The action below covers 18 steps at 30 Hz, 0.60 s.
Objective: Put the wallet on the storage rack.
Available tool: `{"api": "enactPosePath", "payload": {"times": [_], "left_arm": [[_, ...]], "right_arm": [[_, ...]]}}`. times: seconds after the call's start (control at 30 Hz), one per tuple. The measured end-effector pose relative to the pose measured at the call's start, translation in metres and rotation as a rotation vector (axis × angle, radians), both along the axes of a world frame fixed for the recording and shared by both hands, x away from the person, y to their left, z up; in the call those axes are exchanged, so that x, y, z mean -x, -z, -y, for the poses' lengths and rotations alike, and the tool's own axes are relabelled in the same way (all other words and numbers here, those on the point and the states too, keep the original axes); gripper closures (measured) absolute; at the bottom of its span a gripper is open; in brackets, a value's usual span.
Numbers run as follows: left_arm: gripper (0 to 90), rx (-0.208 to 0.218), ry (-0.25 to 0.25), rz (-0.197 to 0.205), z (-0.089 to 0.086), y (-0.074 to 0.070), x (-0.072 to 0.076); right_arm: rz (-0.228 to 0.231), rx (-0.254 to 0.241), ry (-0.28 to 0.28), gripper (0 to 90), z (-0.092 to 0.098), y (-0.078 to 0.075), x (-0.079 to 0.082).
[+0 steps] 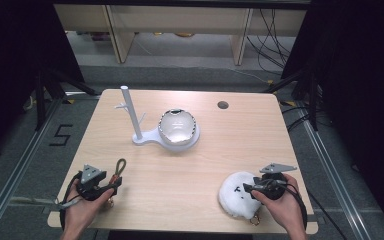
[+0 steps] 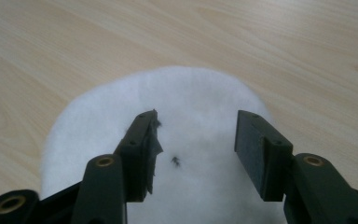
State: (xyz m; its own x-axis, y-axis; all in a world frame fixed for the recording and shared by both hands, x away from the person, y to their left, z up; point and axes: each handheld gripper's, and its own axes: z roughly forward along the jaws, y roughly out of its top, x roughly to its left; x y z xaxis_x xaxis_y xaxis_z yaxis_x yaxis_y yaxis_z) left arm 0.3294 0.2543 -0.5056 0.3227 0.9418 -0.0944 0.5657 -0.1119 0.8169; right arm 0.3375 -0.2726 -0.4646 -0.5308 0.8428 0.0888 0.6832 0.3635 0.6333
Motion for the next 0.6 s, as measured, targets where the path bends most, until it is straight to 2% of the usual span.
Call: {"api": "enactPosePath", "payload": {"times": [0.07,0.1,0.13,0.2,0.23,0.27,0.3,0.33,0.43,0.47,0.5,0.53,0.57,0.6], "left_arm": [[33.7,0.001,-0.003,0.006,0.000,0.000,0.000],[33.6,0.003,-0.005,0.008,0.001,0.002,-0.001],[33.6,0.003,-0.005,0.008,0.001,0.002,-0.001],[33.5,0.010,0.001,0.007,0.001,0.005,-0.002],[33.4,-0.009,0.008,0.012,0.002,0.007,-0.002],[33.3,-0.009,0.008,0.012,0.002,0.007,-0.002],[33.1,-0.003,0.017,0.023,0.002,0.009,-0.002],[33.1,-0.006,0.010,0.025,0.003,0.011,-0.001],[32.5,-0.021,0.028,0.030,0.003,0.012,-0.001],[32.5,-0.021,0.029,0.029,0.004,0.013,0.000],[32.3,-0.022,0.036,0.017,0.004,0.016,0.001],[32.3,-0.022,0.036,0.017,0.004,0.016,0.001],[32.3,-0.027,0.033,0.012,0.005,0.018,0.003],[32.3,-0.027,0.033,0.012,0.005,0.018,0.003]], "right_arm": [[-0.002,-0.014,-0.007,47.4,0.000,0.001,-0.003],[-0.054,0.011,-0.003,46.2,0.003,-0.002,-0.007],[-0.091,0.002,0.009,45.1,0.003,-0.002,-0.009],[-0.113,0.008,-0.006,43.9,0.006,-0.001,-0.016],[-0.107,0.013,-0.014,43.0,0.008,-0.001,-0.019],[-0.107,0.013,-0.014,43.0,0.008,-0.001,-0.019],[-0.156,0.045,-0.017,41.7,0.009,-0.005,-0.023],[-0.168,0.066,-0.029,41.0,0.010,-0.006,-0.026],[-0.280,0.116,-0.005,38.0,0.007,-0.012,-0.031],[-0.280,0.116,-0.005,38.0,0.007,-0.012,-0.031],[-0.288,0.146,-0.063,37.5,0.007,-0.015,-0.037],[-0.288,0.146,-0.063,37.5,0.007,-0.015,-0.037],[-0.317,0.150,-0.087,36.4,0.005,-0.019,-0.042],[-0.317,0.150,-0.087,36.4,0.005,-0.019,-0.042]]}}
